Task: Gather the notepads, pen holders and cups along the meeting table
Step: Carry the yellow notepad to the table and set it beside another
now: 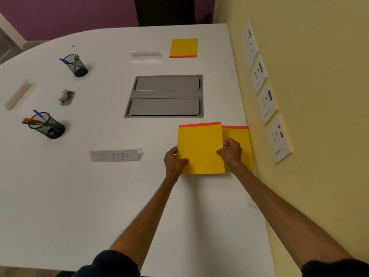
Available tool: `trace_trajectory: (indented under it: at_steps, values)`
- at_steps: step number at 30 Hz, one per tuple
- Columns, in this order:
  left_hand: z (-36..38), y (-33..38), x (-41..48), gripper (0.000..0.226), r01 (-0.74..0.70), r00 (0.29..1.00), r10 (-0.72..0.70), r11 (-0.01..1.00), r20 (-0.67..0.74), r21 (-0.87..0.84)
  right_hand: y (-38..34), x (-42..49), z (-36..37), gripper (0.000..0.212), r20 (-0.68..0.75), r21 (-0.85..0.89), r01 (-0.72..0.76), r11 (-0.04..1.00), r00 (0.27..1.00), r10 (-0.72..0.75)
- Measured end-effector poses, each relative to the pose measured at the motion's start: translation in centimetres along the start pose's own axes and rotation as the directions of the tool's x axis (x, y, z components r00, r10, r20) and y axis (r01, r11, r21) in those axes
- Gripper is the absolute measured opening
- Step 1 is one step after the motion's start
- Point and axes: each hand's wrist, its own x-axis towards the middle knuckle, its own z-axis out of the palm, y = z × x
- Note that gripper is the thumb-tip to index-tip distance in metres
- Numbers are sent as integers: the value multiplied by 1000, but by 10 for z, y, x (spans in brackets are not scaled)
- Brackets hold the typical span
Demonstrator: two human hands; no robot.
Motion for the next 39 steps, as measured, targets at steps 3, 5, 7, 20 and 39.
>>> trace_trajectory:
  at_steps: [3, 5, 7, 20, 39]
  values:
    - [24, 12, 6, 63, -19, 998, 20, 1000, 65, -15, 3, 16, -21, 55, -69, -32, 7, 999, 998, -9]
    - [39, 18, 10, 67, -28, 993, 30, 999, 111, -21, 7, 25, -30, 55, -112, -83, 17, 996, 993, -27]
    - [53, 21, 14, 70, -41, 986, 45, 999, 160, -24, 10, 32, -35, 57, -128, -154, 35, 987, 990, -55]
    - [109, 6, 15, 78, -179, 947, 132, 974, 293, 136, 52, 49, -40, 67, -53, -586, 62, 808, 992, -114]
    - [105, -12, 10, 84, -501, 827, 227, 710, 514, 494, 65, 28, -21, 67, 94, -755, 193, 627, 978, -188]
